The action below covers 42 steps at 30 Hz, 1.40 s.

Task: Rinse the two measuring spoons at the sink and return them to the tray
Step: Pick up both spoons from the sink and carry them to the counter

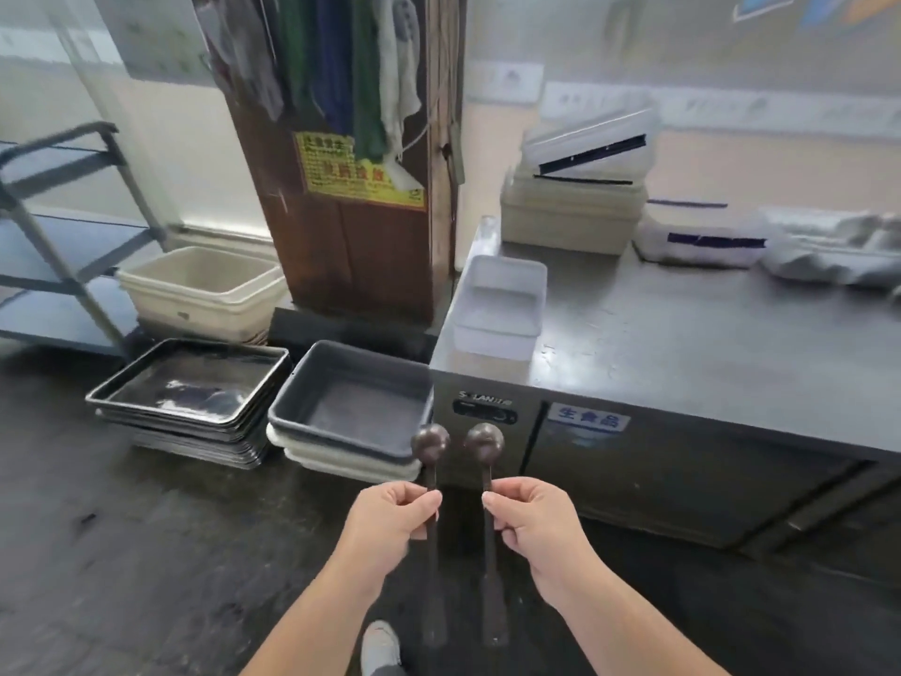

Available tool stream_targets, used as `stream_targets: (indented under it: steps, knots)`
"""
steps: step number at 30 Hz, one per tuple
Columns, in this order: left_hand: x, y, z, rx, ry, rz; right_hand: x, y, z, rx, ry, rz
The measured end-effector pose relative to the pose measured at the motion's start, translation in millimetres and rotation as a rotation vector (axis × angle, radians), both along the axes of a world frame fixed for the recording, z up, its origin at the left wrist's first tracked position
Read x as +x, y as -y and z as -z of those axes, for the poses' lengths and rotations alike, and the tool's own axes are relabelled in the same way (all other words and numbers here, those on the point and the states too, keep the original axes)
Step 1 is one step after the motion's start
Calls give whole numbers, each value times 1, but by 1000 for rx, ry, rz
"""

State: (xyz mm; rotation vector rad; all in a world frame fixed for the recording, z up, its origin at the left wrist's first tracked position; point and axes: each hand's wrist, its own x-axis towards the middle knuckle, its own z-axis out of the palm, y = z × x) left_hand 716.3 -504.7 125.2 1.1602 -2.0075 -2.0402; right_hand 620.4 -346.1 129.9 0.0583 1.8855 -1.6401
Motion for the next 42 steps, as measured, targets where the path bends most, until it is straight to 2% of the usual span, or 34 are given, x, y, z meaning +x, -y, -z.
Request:
stream_targets:
  steps: [11, 17, 22, 27, 33, 35, 39, 42]
  knots:
    - [-188, 118, -11, -151, 53, 213, -145, 86, -1, 62, 28, 267]
    - [-287, 154, -2, -175, 58, 239, -231, 116, 8, 71, 35, 290]
    - [-381, 171, 9, -218, 21, 281, -332, 139, 18, 75, -3, 288]
    - [-473, 171, 27, -233, 70, 292, -433, 174, 38, 76, 61, 280]
    - [-543, 173, 65, -449, 230, 396, -492, 212, 83, 455, -43, 110]
    - [-552, 172, 82, -460, 303, 444, -497, 219, 99, 558, -46, 29]
    - [-554, 169, 112, -452, 421, 505, -495, 222, 122, 656, -9, -23]
    - [-548, 168, 123, -464, 440, 469, -490, 220, 131, 697, -37, -36]
